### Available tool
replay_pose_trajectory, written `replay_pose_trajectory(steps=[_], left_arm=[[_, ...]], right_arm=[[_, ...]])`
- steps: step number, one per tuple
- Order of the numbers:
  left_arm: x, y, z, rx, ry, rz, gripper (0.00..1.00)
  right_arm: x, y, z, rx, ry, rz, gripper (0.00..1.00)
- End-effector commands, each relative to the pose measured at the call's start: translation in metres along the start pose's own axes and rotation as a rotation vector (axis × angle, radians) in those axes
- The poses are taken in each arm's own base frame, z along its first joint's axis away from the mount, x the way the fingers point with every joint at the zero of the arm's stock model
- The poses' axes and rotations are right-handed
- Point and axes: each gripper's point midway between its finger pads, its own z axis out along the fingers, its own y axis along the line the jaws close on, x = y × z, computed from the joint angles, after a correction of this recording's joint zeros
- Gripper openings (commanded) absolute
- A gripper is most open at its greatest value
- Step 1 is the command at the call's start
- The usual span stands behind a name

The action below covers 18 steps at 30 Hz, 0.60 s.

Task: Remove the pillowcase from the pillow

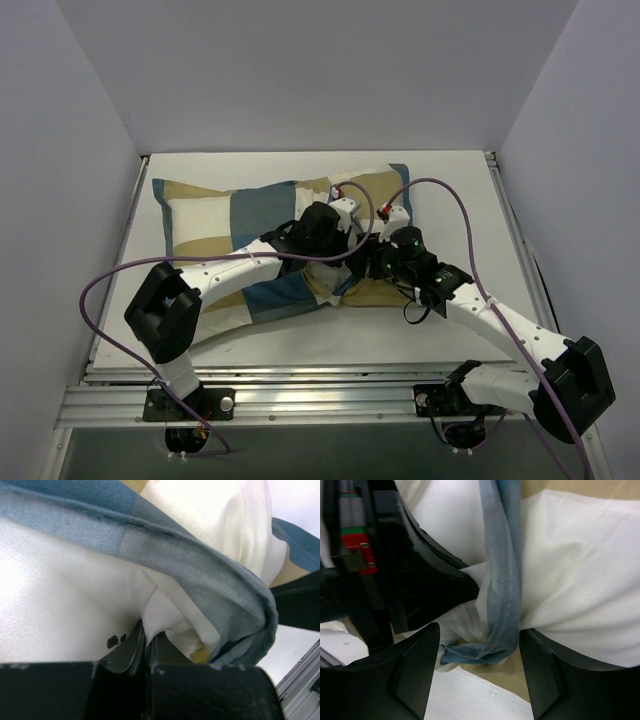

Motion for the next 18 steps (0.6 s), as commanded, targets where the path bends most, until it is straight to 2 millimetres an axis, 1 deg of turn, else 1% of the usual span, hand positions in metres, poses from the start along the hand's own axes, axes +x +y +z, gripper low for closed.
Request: replay_pose_trajectory(steps=[1, 4, 5, 7, 8, 10, 11, 12, 13, 15, 16, 17, 18], left_arm=[[0.013, -0.013, -0.011, 0.009, 0.057, -0.083, 0.02], [0.010, -0.013, -0.015, 0.009, 0.046, -0.092, 0.02], [0.011, -0.013, -0.016, 0.008, 0.047, -0.095, 0.02], [0.009, -0.013, -0.022, 0.006, 0.037, -0.097, 0.02], [0.013, -0.011, -0.024, -0.002, 0.044, -0.097, 0.02], [0.013, -0.010, -0.031, -0.008, 0.039, -0.100, 0.02], [0.018, -0.008, -0.032, -0.012, 0.049, -0.101, 0.02], [0.019, -0.008, -0.034, -0.011, 0.051, -0.104, 0.02], [0.018, -0.009, -0.038, -0.006, 0.043, -0.112, 0.02], [0.022, -0.009, -0.041, -0.004, 0.048, -0.117, 0.02], [0.021, -0.011, -0.044, 0.003, 0.043, -0.120, 0.02], [0.022, -0.010, -0.046, 0.001, 0.044, -0.121, 0.02], [0.025, -0.009, -0.047, -0.001, 0.051, -0.123, 0.02]], right_arm=[[-0.031, 0.009, -0.005, 0.062, -0.105, -0.012, 0.60], [-0.024, 0.000, -0.002, 0.136, -0.099, -0.019, 0.61], [-0.025, -0.010, -0.002, 0.193, -0.112, -0.010, 0.61], [-0.017, -0.026, -0.002, 0.272, -0.104, -0.001, 0.58], [-0.018, -0.035, -0.004, 0.324, -0.122, 0.007, 0.52], [-0.014, -0.047, -0.004, 0.380, -0.127, 0.008, 0.45], [-0.012, -0.051, -0.004, 0.397, -0.124, 0.005, 0.42], [-0.012, -0.054, -0.003, 0.409, -0.125, 0.004, 0.39], [-0.009, -0.056, -0.001, 0.419, -0.119, 0.005, 0.38], [-0.009, -0.056, 0.002, 0.416, -0.125, 0.016, 0.33], [-0.006, -0.059, 0.004, 0.424, -0.117, 0.018, 0.32], [-0.006, -0.061, 0.005, 0.434, -0.116, 0.020, 0.29], [-0.006, -0.064, 0.004, 0.451, -0.113, 0.024, 0.23]])
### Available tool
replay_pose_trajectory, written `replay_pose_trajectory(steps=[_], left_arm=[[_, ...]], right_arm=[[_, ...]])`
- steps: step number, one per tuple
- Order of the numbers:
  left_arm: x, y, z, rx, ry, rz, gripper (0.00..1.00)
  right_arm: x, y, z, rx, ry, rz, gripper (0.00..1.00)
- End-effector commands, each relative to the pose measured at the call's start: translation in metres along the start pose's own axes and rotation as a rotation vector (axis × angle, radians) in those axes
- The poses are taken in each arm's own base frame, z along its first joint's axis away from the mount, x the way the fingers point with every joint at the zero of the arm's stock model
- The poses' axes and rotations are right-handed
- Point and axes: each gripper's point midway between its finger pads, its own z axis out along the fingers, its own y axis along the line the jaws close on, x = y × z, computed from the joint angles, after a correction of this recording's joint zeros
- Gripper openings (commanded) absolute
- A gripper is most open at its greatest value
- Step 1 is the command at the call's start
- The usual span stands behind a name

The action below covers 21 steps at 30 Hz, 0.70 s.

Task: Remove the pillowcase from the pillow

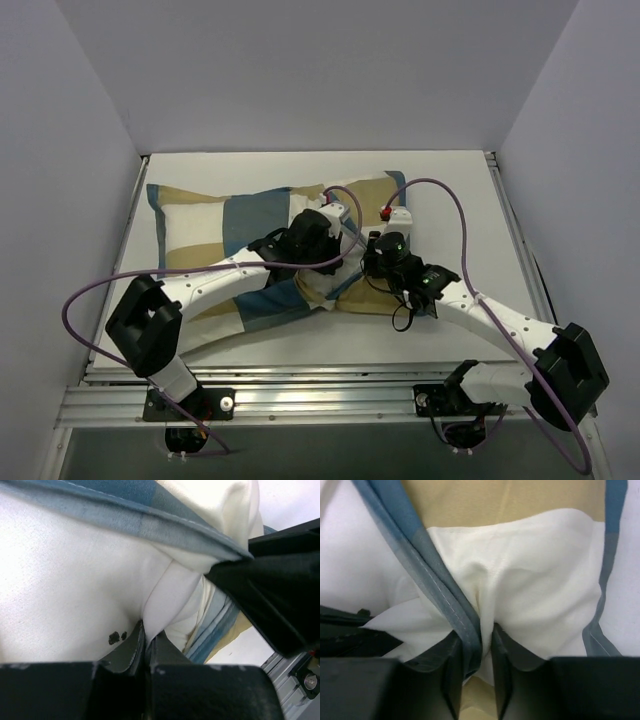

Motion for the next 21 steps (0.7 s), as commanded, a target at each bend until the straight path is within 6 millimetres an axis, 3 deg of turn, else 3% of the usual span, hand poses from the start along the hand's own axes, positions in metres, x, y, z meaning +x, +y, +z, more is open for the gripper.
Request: replay_pose_trajectory(steps=[1, 2, 5, 6, 7, 8, 12, 15, 21], left_arm=[[0.009, -0.003, -0.023, 0.000, 0.032, -0.037, 0.02], [0.012, -0.001, -0.025, -0.008, 0.038, -0.037, 0.02], [0.017, 0.004, -0.036, -0.024, 0.050, -0.050, 0.02], [0.021, 0.006, -0.046, -0.028, 0.053, -0.062, 0.02], [0.020, 0.007, -0.046, -0.030, 0.052, -0.064, 0.02], [0.016, 0.007, -0.054, -0.025, 0.035, -0.070, 0.02], [0.023, 0.016, -0.080, -0.040, 0.038, -0.115, 0.02], [0.023, 0.021, -0.104, -0.027, 0.007, -0.159, 0.02], [0.022, 0.043, -0.146, -0.105, -0.091, -0.234, 0.02]], right_arm=[[-0.004, -0.031, 0.009, 0.162, -0.035, 0.023, 0.19], [-0.003, -0.036, 0.008, 0.182, -0.028, 0.024, 0.10], [-0.006, -0.059, 0.008, 0.243, -0.032, 0.064, 0.00], [-0.006, -0.091, 0.007, 0.321, -0.025, 0.109, 0.00], [-0.005, -0.092, 0.007, 0.325, -0.019, 0.107, 0.00], [-0.008, -0.112, 0.006, 0.375, -0.029, 0.142, 0.00], [0.002, -0.152, -0.001, 0.464, 0.020, 0.203, 0.00], [0.009, -0.162, 0.002, 0.455, 0.056, 0.255, 0.00], [0.025, -0.153, 0.014, 0.370, 0.116, 0.316, 0.00]])
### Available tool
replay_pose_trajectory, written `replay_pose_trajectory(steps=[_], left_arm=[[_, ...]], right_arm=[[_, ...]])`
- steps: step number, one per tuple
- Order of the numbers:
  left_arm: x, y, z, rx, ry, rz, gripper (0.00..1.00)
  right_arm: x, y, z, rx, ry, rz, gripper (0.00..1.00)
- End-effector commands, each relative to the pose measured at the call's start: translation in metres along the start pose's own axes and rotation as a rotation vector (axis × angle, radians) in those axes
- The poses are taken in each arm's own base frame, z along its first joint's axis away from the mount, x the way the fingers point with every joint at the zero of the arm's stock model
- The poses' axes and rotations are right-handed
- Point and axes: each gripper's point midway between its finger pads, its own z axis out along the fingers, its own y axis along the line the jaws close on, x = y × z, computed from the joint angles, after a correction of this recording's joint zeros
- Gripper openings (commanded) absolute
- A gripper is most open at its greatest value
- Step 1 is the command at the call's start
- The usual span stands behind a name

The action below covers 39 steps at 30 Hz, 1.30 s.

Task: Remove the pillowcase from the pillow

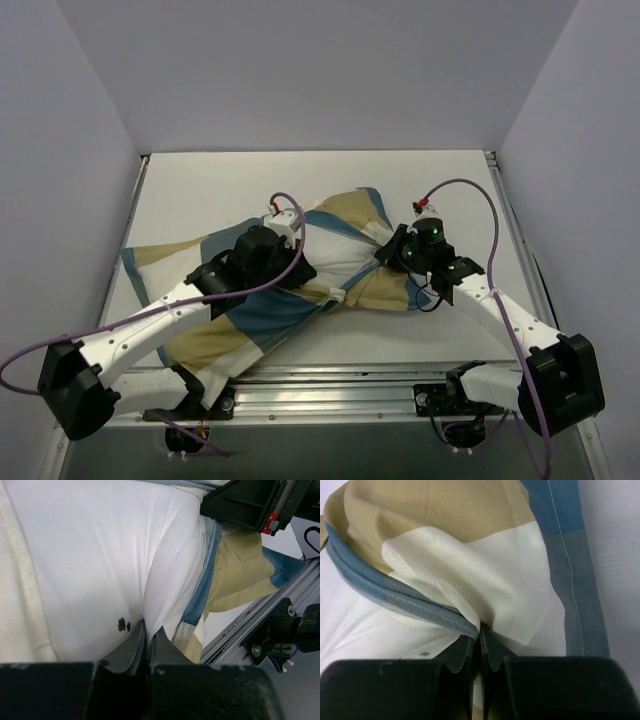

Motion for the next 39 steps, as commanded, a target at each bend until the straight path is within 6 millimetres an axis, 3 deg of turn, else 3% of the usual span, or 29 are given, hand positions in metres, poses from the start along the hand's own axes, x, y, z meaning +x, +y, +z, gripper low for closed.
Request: replay_pose_trajectory(steps=[1, 4, 6, 8, 9, 11, 13, 18, 19, 21, 22, 25, 30, 32, 33, 35, 37, 39], left_arm=[[0.003, 0.042, -0.057, -0.180, -0.015, -0.071, 0.02], [-0.004, 0.065, -0.076, -0.292, -0.090, -0.123, 0.02], [-0.005, 0.081, -0.084, -0.370, -0.127, -0.145, 0.02], [-0.005, 0.076, -0.074, -0.335, -0.116, -0.135, 0.02], [-0.004, 0.071, -0.067, -0.304, -0.104, -0.128, 0.02], [-0.002, 0.050, -0.046, -0.180, -0.068, -0.120, 0.04], [0.004, 0.030, -0.032, -0.095, -0.038, -0.090, 0.11], [-0.008, -0.001, -0.011, -0.019, -0.040, 0.063, 0.52], [-0.020, -0.007, -0.011, -0.005, -0.064, 0.102, 0.57], [-0.026, -0.015, -0.008, 0.010, -0.063, 0.135, 0.73], [-0.039, -0.025, -0.011, 0.041, -0.082, 0.152, 0.77], [-0.052, -0.037, -0.010, 0.057, -0.097, 0.223, 0.91], [-0.075, -0.069, 0.002, 0.089, -0.093, 0.388, 0.95], [-0.069, -0.067, 0.019, 0.072, -0.040, 0.463, 0.96], [-0.078, -0.073, 0.022, 0.075, -0.050, 0.483, 0.96], [-0.066, -0.065, 0.043, 0.054, 0.019, 0.543, 0.96], [-0.069, -0.060, 0.055, 0.019, 0.034, 0.567, 0.96], [-0.052, -0.048, 0.076, -0.012, 0.106, 0.601, 0.96]], right_arm=[[-0.017, -0.122, -0.003, 0.444, -0.110, 0.032, 0.00], [-0.008, -0.127, 0.001, 0.422, -0.087, 0.056, 0.00], [-0.003, -0.119, 0.004, 0.354, -0.068, 0.059, 0.00], [-0.006, -0.101, 0.006, 0.249, -0.082, 0.043, 0.00], [-0.011, -0.079, 0.008, 0.138, -0.088, 0.026, 0.00], [-0.014, -0.054, 0.007, 0.030, -0.090, -0.008, 0.00], [-0.017, -0.035, 0.007, -0.030, -0.089, -0.058, 0.00], [-0.019, 0.003, 0.013, -0.118, -0.083, -0.166, 0.00], [-0.016, 0.005, 0.017, -0.125, -0.074, -0.176, 0.00], [-0.016, 0.013, 0.020, -0.152, -0.072, -0.189, 0.00], [-0.014, 0.013, 0.023, -0.153, -0.063, -0.190, 0.00], [-0.013, 0.019, 0.025, -0.178, -0.054, -0.207, 0.00], [-0.015, 0.024, 0.026, -0.187, -0.052, -0.246, 0.00], [-0.016, 0.025, 0.026, -0.187, -0.050, -0.252, 0.00], [-0.017, 0.025, 0.026, -0.186, -0.051, -0.253, 0.00], [-0.017, 0.027, 0.026, -0.190, -0.051, -0.258, 0.00], [-0.017, 0.026, 0.026, -0.186, -0.050, -0.259, 0.00], [-0.016, 0.026, 0.026, -0.184, -0.047, -0.261, 0.00]])
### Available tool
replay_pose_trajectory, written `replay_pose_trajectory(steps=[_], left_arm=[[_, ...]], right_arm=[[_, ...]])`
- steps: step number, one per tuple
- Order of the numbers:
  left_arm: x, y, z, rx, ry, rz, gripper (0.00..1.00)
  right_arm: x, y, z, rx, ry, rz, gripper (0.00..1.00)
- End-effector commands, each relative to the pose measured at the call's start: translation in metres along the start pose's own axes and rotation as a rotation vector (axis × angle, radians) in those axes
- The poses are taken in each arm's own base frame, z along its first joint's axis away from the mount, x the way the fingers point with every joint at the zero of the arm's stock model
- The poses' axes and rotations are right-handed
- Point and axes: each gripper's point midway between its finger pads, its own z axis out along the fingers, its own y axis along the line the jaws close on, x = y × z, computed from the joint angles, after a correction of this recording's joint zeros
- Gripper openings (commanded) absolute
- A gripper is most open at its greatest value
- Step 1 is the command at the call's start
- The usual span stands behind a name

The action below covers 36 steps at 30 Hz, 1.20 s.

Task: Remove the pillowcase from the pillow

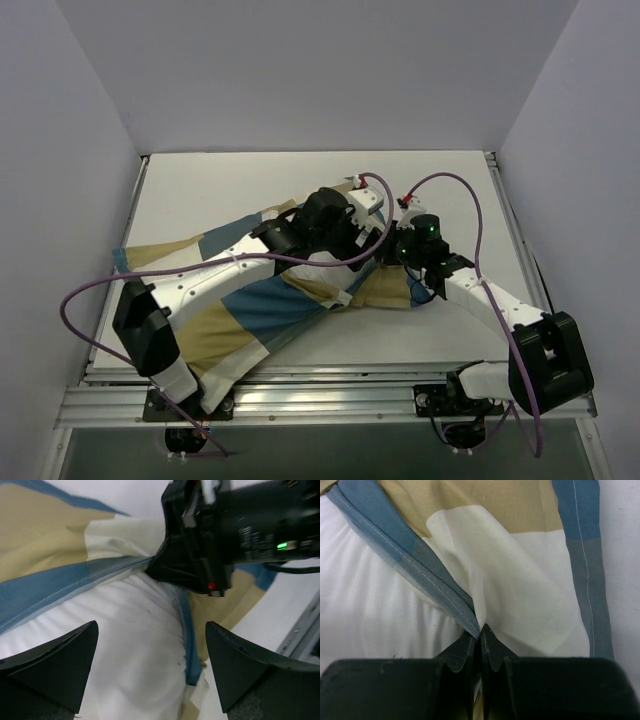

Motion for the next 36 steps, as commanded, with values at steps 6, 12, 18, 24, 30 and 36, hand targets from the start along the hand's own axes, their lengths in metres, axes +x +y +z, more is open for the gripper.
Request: replay_pose_trajectory(steps=[6, 12, 18, 24, 30, 36], left_arm=[[0.060, 0.026, 0.048, -0.109, 0.195, 0.094, 0.95], [0.096, 0.063, 0.065, -0.326, 0.244, 0.016, 0.76], [0.114, 0.072, 0.071, -0.351, 0.257, -0.062, 0.10], [0.110, 0.068, 0.069, -0.346, 0.239, -0.138, 0.02], [0.100, 0.066, 0.062, -0.378, 0.217, -0.235, 0.02], [0.095, 0.063, 0.060, -0.382, 0.201, -0.290, 0.02]], right_arm=[[-0.016, 0.005, 0.001, 0.010, -0.039, -0.038, 0.00], [-0.013, 0.004, 0.001, 0.011, -0.033, -0.031, 0.00], [-0.001, -0.007, -0.007, 0.081, -0.018, 0.037, 0.00], [0.011, -0.013, -0.017, 0.148, -0.021, 0.123, 0.01], [0.016, -0.011, -0.022, 0.205, -0.032, 0.155, 0.21], [0.024, -0.007, -0.021, 0.242, -0.023, 0.144, 0.36]])
